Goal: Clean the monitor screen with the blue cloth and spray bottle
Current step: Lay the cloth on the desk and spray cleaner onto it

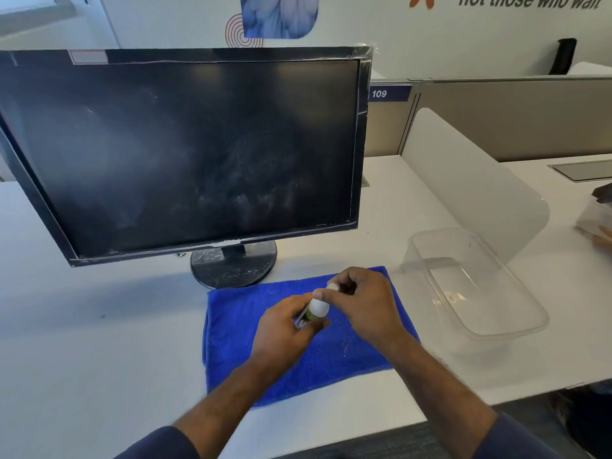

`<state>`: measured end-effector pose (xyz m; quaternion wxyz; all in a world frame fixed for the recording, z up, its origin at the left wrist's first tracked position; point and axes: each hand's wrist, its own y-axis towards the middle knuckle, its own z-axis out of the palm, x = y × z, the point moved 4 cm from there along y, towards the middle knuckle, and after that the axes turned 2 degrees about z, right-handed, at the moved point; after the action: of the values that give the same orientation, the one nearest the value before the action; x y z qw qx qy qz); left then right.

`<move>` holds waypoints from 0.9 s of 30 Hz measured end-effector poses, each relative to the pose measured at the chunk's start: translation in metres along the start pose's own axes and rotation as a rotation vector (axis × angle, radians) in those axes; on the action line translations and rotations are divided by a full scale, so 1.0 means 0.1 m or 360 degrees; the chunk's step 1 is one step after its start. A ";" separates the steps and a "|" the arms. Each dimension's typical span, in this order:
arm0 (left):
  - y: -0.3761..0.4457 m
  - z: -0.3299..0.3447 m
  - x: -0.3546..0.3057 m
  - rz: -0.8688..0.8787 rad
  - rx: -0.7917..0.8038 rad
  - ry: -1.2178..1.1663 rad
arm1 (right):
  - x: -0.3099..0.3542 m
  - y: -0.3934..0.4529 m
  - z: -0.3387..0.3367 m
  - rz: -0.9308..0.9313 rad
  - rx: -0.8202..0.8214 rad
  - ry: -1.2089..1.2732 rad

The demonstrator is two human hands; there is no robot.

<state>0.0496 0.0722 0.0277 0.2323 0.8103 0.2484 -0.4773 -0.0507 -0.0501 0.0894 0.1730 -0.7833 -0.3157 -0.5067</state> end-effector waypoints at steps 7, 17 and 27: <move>0.03 0.02 0.04 -0.0039 0.0186 -0.0029 | 0.00 0.04 0.01 -0.0013 0.0158 -0.0057; 0.09 -0.06 0.11 -0.0060 0.0101 -0.0155 | -0.12 0.25 -0.19 0.0182 0.0042 0.0343; 0.21 -0.11 0.25 -0.0122 -0.0017 -0.0123 | -0.76 0.78 -0.33 0.0428 -0.0280 0.0142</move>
<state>0.0804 0.0669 0.0130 0.2276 0.7798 0.2727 -0.5155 -0.0430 -0.1518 0.0388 0.1840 -0.8075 -0.1544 -0.5388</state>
